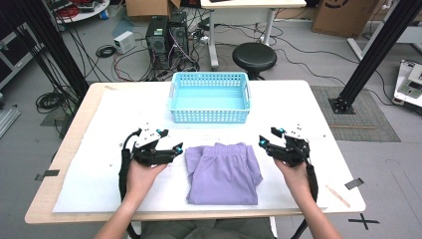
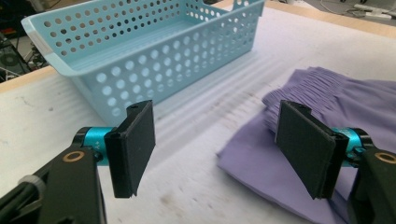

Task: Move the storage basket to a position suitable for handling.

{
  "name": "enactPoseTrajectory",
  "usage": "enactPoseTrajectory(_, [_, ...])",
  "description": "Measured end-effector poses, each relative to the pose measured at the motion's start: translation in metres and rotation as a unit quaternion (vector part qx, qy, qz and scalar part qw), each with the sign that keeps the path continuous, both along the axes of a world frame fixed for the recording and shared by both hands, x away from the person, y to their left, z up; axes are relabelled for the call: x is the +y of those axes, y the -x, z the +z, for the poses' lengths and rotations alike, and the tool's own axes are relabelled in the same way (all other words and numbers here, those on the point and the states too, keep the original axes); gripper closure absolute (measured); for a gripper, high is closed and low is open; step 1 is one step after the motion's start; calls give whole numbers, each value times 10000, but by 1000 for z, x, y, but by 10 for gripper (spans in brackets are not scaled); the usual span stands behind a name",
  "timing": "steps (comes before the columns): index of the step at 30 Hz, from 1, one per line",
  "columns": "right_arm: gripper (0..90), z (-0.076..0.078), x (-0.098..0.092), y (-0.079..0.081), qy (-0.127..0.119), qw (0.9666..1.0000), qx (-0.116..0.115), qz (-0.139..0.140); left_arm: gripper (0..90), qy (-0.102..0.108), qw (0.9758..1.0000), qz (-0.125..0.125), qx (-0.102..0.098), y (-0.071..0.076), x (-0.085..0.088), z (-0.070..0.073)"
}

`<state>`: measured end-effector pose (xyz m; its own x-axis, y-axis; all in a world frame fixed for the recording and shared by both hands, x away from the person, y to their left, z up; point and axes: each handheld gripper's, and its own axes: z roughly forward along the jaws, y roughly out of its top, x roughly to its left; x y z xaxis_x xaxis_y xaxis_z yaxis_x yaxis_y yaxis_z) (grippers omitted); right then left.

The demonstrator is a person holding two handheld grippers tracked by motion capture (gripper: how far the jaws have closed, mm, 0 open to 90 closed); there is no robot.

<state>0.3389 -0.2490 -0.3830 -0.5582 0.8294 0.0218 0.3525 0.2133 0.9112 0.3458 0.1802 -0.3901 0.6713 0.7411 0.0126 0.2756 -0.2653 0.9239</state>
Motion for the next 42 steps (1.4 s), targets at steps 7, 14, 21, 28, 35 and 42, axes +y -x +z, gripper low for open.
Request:
enactPoseTrajectory(7, [337, 8, 10, -37, -184, 9997, 98, 89, 296, 299, 9994, 167, 57, -45, 20, 4])
enactPoseTrajectory(14, [295, 5, 20, -71, -15, 9998, 34, 180, 288, 327, 9992, 216, 128, -75, 35, -4])
enactPoseTrajectory(21, [277, -4, 22, -100, 193, 9994, 160, 239, 260, 381, 9986, 136, 339, -108, 43, -19])
enactPoseTrajectory(28, [277, -28, 18, -124, 291, 9969, 656, 315, 260, 181, 9986, 58, 500, -125, 34, -34])
enactPoseTrajectory(35, [283, -36, 27, -133, 556, 9957, 592, 447, 260, 147, 9978, 21, 652, -143, 21, -40])
enactPoseTrajectory(42, [283, -39, 38, -147, 721, 9939, 708, 453, 251, 38, 9976, -91, 679, -152, 11, -47])
